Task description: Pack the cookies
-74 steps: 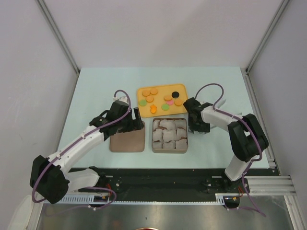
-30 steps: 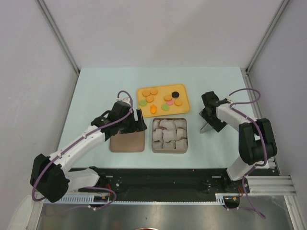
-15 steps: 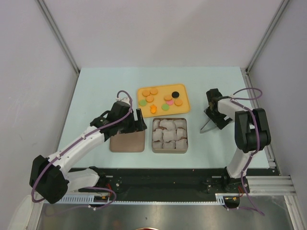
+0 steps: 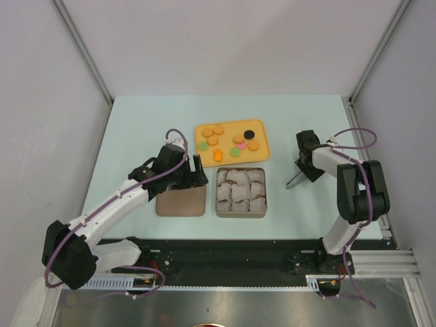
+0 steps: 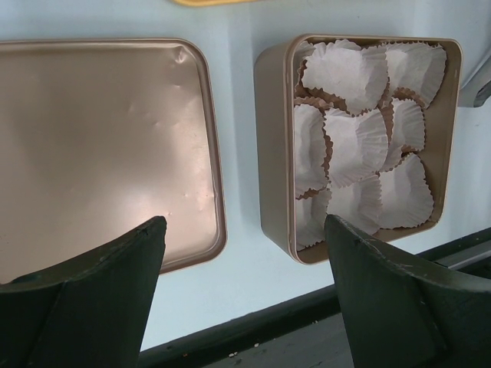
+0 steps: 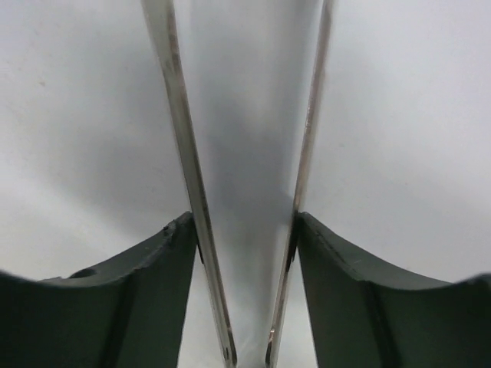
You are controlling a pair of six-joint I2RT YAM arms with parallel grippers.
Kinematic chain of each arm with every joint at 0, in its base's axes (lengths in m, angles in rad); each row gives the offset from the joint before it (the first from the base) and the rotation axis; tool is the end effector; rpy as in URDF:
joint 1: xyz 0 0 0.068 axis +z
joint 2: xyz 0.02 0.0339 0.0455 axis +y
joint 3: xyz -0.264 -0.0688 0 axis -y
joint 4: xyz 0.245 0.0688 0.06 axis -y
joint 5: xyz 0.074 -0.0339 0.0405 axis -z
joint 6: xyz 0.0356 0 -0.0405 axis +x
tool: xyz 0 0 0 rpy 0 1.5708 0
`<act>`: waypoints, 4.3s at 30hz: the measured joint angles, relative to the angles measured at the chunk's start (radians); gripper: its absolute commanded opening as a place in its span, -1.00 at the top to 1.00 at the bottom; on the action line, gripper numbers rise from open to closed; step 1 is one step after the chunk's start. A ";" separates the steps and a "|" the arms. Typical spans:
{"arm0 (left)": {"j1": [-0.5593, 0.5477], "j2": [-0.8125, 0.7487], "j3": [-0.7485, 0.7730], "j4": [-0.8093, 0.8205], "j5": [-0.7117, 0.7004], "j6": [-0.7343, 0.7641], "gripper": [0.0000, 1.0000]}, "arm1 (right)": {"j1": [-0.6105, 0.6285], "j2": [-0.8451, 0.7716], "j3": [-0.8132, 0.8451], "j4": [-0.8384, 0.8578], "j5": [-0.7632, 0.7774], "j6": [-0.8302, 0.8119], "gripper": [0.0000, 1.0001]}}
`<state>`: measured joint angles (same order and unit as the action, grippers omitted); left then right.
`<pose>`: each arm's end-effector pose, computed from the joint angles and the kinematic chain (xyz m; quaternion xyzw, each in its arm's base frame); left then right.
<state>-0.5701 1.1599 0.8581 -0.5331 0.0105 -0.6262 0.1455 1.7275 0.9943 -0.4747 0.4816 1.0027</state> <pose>0.2017 -0.1298 0.2588 -0.0243 0.9327 -0.2066 0.2945 0.3199 0.0302 0.1562 0.4361 0.8509 -0.1018 0.2745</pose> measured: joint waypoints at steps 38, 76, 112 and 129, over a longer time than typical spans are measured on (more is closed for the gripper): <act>-0.015 0.003 -0.019 0.019 0.005 0.006 -0.75 | 0.335 -0.474 0.140 -0.189 -0.239 -0.519 1.00; -0.017 -0.031 -0.034 0.015 0.000 0.006 -0.76 | 0.403 0.180 0.850 -0.489 -0.375 -0.735 0.45; -0.017 -0.031 -0.059 0.015 0.000 0.006 -0.76 | 0.409 0.195 0.807 -0.493 -0.385 -0.747 0.14; -0.017 -0.031 -0.059 0.015 0.000 0.006 -0.76 | 0.448 0.203 0.773 -0.402 -0.322 -0.734 -0.01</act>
<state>-0.5873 1.1294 0.7994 -0.5179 0.0101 -0.6205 0.5938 1.9301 1.7676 -0.8768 0.1593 0.2687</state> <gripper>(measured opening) 0.879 0.492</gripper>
